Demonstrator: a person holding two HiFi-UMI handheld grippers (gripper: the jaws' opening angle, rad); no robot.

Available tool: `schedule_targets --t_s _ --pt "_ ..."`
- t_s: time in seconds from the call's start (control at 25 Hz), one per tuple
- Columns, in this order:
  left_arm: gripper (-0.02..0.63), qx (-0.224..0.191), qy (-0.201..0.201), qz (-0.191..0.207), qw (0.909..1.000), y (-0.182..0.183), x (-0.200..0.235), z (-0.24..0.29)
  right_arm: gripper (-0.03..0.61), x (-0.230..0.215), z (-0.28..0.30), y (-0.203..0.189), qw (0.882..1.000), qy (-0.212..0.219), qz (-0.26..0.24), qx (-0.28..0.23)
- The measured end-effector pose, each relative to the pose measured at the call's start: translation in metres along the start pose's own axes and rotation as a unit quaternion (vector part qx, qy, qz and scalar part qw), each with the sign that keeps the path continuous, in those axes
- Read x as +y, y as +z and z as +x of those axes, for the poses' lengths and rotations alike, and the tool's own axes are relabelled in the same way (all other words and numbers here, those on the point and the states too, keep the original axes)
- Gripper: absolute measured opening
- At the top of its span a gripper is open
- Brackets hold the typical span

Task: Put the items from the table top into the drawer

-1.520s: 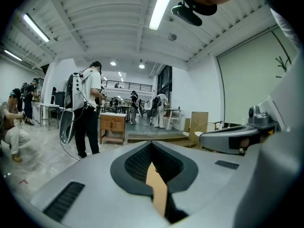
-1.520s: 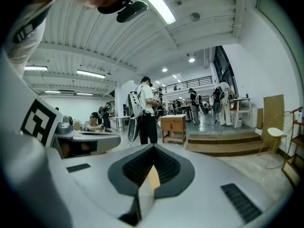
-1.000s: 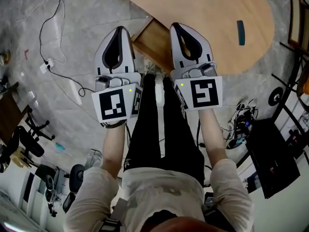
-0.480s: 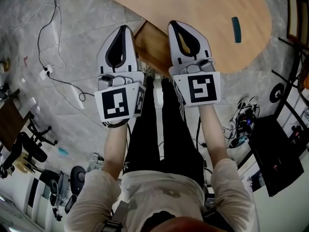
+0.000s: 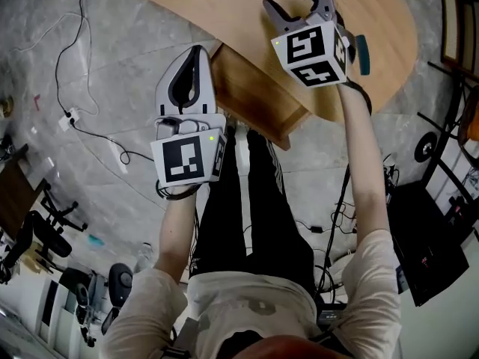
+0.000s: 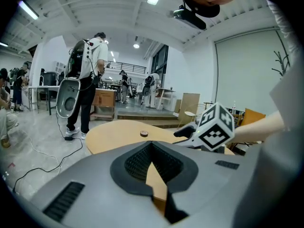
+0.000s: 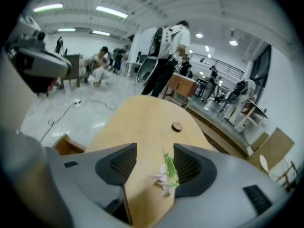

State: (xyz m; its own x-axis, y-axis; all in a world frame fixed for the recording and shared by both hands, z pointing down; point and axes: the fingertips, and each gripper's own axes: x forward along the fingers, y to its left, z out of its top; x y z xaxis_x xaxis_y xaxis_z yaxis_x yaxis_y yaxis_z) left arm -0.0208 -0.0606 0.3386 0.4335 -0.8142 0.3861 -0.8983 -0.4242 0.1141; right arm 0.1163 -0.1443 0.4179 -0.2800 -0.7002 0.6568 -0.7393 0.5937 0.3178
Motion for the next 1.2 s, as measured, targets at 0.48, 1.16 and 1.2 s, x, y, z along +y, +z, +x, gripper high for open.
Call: schedule_targets --t_s 0.48,1.16,1.2 --pt "0.008 0.012 0.023 -0.012 0.9996 -0.014 0.039 0.021 0.23 -0.039 0.106 -0.065 0.946 0.122 -0.201 0.222" --pt "0.008 0.024 0.042 -0.012 0.9987 -0.024 0.053 0.022 0.066 -0.057 0.117 -0.1 0.925 0.14 -0.18 0.303" --pt "0.008 0.024 0.042 -0.013 0.9987 -0.024 0.053 0.022 0.064 -0.057 0.115 -0.101 0.928 0.141 -0.163 0.304"
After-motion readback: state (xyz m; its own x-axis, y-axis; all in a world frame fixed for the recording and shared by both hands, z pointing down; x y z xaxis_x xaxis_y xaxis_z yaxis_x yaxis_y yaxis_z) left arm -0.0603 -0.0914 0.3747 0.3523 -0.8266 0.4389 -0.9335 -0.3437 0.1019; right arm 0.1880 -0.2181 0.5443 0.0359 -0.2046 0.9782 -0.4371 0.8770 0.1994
